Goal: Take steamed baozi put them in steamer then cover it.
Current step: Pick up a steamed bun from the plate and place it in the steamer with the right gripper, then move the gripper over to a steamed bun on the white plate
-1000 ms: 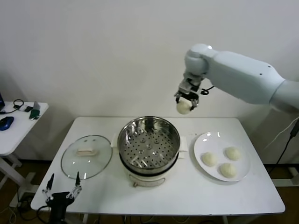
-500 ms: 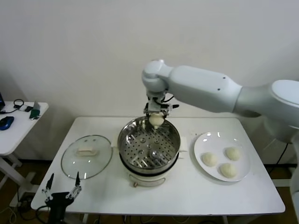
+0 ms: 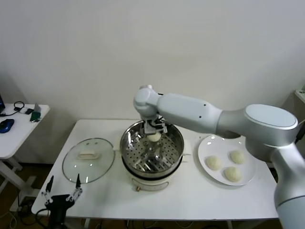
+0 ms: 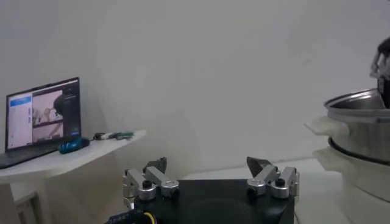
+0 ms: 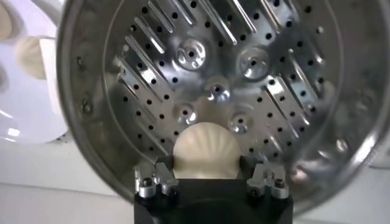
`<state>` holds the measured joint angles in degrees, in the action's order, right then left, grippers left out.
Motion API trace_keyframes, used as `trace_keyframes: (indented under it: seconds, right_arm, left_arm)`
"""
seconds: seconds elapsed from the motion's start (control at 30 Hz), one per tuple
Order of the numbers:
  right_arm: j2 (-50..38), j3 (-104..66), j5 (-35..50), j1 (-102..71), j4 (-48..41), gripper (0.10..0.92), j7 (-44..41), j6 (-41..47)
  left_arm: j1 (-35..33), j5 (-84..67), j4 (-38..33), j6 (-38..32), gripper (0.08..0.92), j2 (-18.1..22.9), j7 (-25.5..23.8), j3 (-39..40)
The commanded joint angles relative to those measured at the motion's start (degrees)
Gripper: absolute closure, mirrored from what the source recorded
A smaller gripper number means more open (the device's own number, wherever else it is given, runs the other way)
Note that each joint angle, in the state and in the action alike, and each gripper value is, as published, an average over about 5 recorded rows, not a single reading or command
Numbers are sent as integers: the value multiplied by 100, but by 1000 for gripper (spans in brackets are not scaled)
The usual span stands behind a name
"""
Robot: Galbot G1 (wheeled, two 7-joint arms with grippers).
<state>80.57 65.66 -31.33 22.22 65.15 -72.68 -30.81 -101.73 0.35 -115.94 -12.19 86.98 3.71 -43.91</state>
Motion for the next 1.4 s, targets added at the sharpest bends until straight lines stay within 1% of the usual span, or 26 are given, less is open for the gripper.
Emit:
trace_keyframes:
  seconds: [0.03, 0.23, 0.37, 0.47, 0.6, 0.7, 0.9, 1.03, 1.1, 1.23, 1.33, 1.4]
  right_arm:
    - [100, -88, -438, -313, -89, 312, 94, -94]
    - [44, -135, -505, -285, -19, 218, 163, -67]
    - [-110, -167, -345, -132, 156, 204, 131, -71]
    - [-323, -163, 72, 119, 379, 203, 25, -43]
    - [-725, -101, 965, 673, 619, 202, -96, 200]
    - [-1106, 92, 1707, 1195, 704, 203, -75, 684]
    - [-2038, 1098, 4171, 2253, 664, 203, 134, 1985]
    - [-2639, 1715, 5327, 2528, 536, 203, 400, 2568]
    - [-2952, 1956, 5529, 2505, 528, 203, 655, 2896]
    - [-3587, 2114, 5531, 2189, 675, 203, 1113, 3625]
    - [-4019, 2054, 5451, 1753, 830, 203, 1245, 4123]
    - [-4188, 1946, 5320, 1393, 777, 203, 1245, 4271]
  left_arm:
    - [13, -27, 42, -3, 177, -5, 6, 2]
    - [40, -48, 60, 6, 177, -7, 8, 10]
    - [66, -46, 39, 30, 177, -9, 10, 15]
    - [83, -46, 37, 44, 177, -13, 14, 16]
    - [81, -61, 47, 42, 177, -28, 18, 22]
    - [64, -61, 8, 46, 177, -37, 14, 32]
    - [39, -49, -82, 40, 177, -40, 13, 55]
    - [-23, -59, -128, 3, 177, -42, 14, 64]
    - [-41, -73, -144, -12, 177, -45, 15, 60]
    - [-66, -87, -165, -31, 177, -49, 14, 57]
    - [-83, -84, -175, -33, 177, -49, 11, 60]
    - [-100, -84, -180, -34, 177, -54, 8, 60]
